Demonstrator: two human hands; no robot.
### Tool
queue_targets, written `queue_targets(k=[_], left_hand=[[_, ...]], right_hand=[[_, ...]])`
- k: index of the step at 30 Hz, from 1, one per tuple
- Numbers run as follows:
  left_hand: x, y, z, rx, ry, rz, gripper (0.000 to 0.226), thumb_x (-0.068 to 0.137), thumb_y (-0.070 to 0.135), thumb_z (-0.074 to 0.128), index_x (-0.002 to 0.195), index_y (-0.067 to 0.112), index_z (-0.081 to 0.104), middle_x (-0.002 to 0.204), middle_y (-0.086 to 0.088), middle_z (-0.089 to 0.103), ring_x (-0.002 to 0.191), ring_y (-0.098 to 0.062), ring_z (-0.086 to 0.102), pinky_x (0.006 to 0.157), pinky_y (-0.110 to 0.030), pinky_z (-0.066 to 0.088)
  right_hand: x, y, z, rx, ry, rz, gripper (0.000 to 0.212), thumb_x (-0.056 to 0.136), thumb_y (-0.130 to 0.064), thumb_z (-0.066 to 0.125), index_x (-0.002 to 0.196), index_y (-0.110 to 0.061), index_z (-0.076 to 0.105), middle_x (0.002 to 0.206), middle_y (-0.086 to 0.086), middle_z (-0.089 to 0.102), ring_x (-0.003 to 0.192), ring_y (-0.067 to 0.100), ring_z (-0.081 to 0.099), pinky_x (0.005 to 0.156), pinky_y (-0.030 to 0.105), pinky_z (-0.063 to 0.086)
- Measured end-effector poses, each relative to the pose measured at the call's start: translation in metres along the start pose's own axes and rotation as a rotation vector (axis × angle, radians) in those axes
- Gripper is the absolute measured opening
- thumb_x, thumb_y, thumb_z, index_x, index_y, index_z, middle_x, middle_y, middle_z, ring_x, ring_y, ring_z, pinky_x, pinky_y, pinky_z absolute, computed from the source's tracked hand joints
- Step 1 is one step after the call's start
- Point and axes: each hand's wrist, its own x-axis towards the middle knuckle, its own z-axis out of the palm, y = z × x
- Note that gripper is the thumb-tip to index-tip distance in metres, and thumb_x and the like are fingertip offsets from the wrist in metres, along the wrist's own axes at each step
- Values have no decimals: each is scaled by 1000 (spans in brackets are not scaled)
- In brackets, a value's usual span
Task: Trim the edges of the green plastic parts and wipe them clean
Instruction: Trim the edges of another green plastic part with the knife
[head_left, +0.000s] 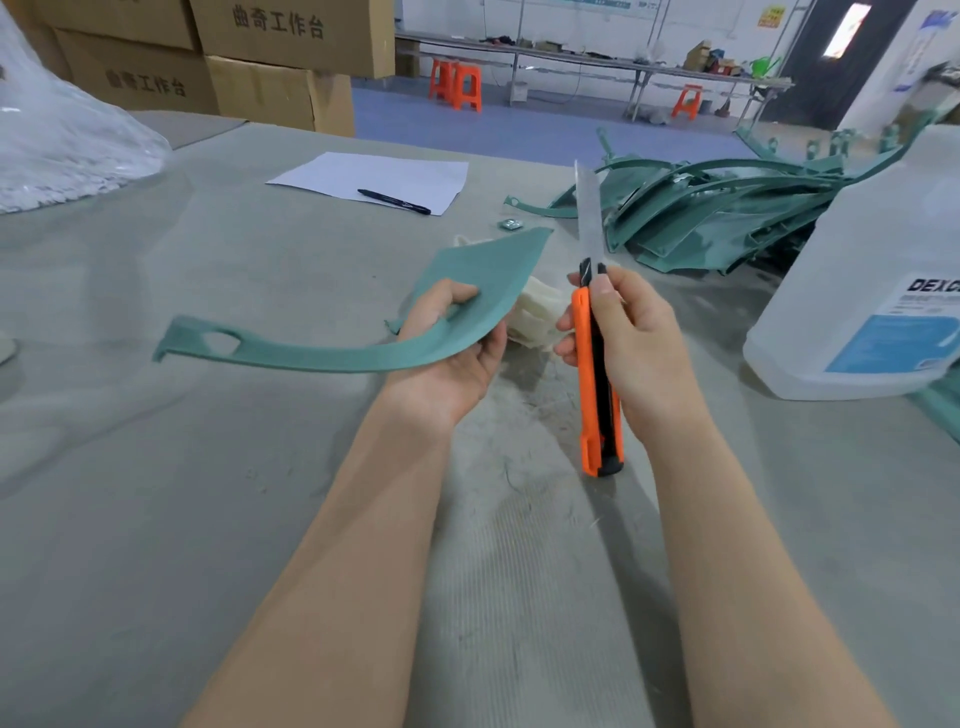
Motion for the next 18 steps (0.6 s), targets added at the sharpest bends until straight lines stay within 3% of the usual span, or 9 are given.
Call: queue_targets(k=[4, 7, 9, 12, 18], left_hand=[[-5, 3, 1, -109, -51, -91, 11, 88, 5, 52, 85, 3, 62, 84, -8, 67, 58, -18, 68, 45, -16, 51], [-8, 1, 1, -242, -109, -145, 14, 84, 2, 52, 74, 0, 62, 102, -5, 63, 61, -22, 70, 43, -17, 50], [-10, -1, 1, -290, -134, -173, 9, 77, -1, 54, 77, -1, 63, 109, -5, 63, 62, -23, 71, 44, -15, 51], [-11, -3, 2, -297, -144, -198, 12, 72, -2, 55, 81, -1, 63, 99, -9, 66, 61, -23, 70, 47, -13, 51], [-9, -3, 1, -269, -122, -192, 17, 82, 2, 52, 95, 1, 63, 91, -11, 68, 60, -19, 70, 47, -15, 52]], right_hand=[[-2, 7, 1, -169, 104, -99, 22, 105, -25, 37, 93, -21, 55, 67, 2, 54, 48, 11, 55, 51, 24, 48], [-3, 9, 4, -218, 168, -152, 29, 102, -34, 43, 76, -26, 53, 59, -8, 53, 49, 12, 54, 47, 18, 44], [-4, 11, 7, -260, 174, -175, 31, 101, -38, 46, 73, -25, 54, 57, -8, 55, 52, 16, 56, 50, 27, 49], [-6, 11, 12, -305, 133, -208, 28, 99, -40, 49, 78, -23, 57, 65, 3, 59, 65, 30, 60, 64, 50, 54], [-8, 11, 15, -311, 97, -245, 33, 98, -38, 48, 79, -13, 58, 67, 16, 57, 63, 38, 56, 62, 54, 49]])
